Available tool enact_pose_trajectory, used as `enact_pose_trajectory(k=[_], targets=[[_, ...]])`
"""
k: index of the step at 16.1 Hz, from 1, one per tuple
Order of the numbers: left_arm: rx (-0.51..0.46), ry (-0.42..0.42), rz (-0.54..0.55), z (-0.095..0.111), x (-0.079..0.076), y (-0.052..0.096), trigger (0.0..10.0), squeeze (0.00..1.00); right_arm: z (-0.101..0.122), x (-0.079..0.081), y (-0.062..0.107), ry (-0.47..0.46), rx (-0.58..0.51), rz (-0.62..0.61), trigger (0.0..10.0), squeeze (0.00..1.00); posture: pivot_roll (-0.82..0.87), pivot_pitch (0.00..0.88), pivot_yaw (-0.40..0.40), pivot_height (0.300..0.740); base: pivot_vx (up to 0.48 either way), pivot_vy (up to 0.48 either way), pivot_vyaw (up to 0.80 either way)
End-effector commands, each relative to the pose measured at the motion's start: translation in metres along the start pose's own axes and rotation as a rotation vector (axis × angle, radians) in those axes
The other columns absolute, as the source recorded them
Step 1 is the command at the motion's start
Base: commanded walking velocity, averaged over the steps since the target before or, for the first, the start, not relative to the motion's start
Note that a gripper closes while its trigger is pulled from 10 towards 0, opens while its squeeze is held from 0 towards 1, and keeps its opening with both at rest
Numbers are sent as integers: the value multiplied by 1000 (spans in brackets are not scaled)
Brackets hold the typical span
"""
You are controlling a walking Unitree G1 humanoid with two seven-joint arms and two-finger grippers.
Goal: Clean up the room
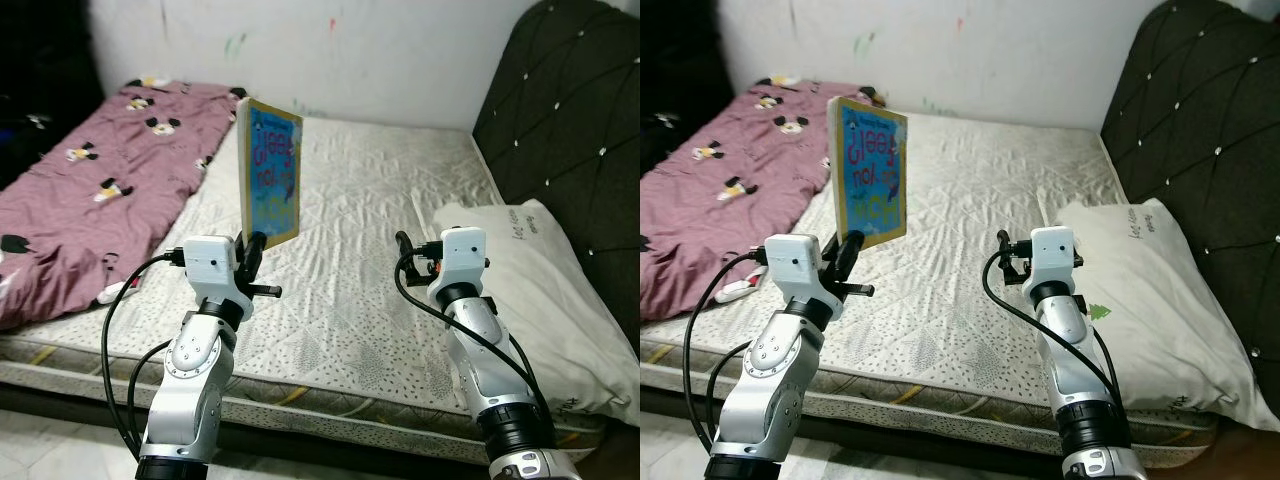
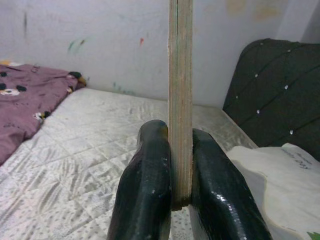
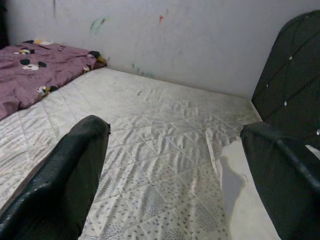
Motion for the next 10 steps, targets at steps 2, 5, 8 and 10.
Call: enact_pose_trajectory(k=[2, 5, 8, 10], targets=[[-44, -4, -5, 10, 0, -2, 10000, 0, -1, -3, 1, -8, 4, -13, 10000, 0, -24, 0, -21, 740, 349, 0, 0], [-40, -4, -12, 9, -2, -2, 10000, 0, -3, -2, 1, -5, 10, -13, 10000, 0, -23, 0, -19, 740, 355, 0, 0], [-37, -2, -20, 9, -2, -2, 10000, 0, 0, -12, -3, 7, 4, -43, 10000, 0, -21, 0, -17, 740, 350, 0, 0], [-34, -3, -24, 8, -3, -2, 10000, 0, 2, -16, -4, 10, 2, -51, 10000, 0, -21, 0, -17, 740, 337, 0, 0]])
Point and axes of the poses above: a point about 5 cm out from each wrist's last joint towards the gripper, its own y axis pointing back from the gripper into the wrist, its own z axis along the axis of the wrist's last joint, x = y × z, the point moved 4 cm from there along -y, pointing out of the wrist towards the gripper, and after that the axes turned 6 degrees about -y, right-handed, at the moved point
